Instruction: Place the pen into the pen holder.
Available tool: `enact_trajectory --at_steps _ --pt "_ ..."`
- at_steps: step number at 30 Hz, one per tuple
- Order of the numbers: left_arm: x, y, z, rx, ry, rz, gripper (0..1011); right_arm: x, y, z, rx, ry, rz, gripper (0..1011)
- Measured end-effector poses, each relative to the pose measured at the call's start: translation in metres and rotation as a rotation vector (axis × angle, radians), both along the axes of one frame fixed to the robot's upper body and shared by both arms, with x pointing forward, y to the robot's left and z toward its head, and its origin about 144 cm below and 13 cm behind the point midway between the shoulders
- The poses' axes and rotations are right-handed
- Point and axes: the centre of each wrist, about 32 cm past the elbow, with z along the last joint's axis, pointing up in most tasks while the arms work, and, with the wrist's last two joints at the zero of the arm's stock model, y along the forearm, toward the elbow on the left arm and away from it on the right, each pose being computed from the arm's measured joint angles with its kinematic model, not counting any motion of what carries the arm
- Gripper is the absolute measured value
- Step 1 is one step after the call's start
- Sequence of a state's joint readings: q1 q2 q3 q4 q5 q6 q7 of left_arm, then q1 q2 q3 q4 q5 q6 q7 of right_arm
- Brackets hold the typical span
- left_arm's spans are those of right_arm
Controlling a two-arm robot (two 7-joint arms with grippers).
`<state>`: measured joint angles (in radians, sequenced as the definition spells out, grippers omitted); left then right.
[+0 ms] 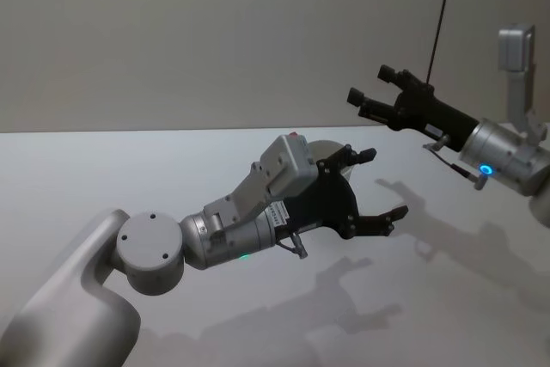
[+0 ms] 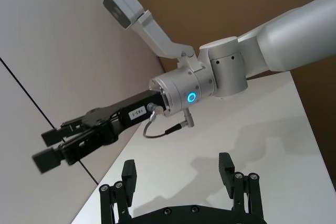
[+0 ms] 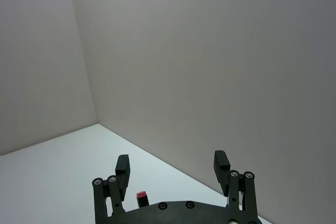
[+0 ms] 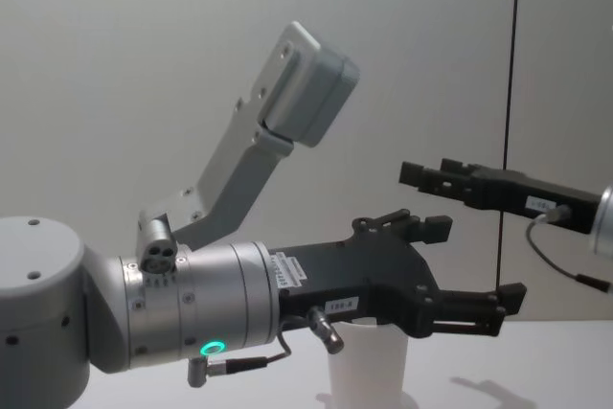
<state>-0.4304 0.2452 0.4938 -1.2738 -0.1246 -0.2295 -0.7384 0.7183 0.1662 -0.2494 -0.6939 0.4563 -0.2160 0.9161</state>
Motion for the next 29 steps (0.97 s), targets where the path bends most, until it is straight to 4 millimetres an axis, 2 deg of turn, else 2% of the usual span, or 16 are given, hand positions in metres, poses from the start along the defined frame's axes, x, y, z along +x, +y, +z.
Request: enact_trajectory --at_steps 11,29 --pt "0.000 0.000 0.000 0.000 0.000 0.000 1003 -0.005 -0.014 0.004 0.021 -0.011 -0.013 1002" --pt "0.000 0.000 0.000 0.000 0.000 0.000 1003 -0.007 -0.021 0.006 0.031 -0.018 -0.019 1001"
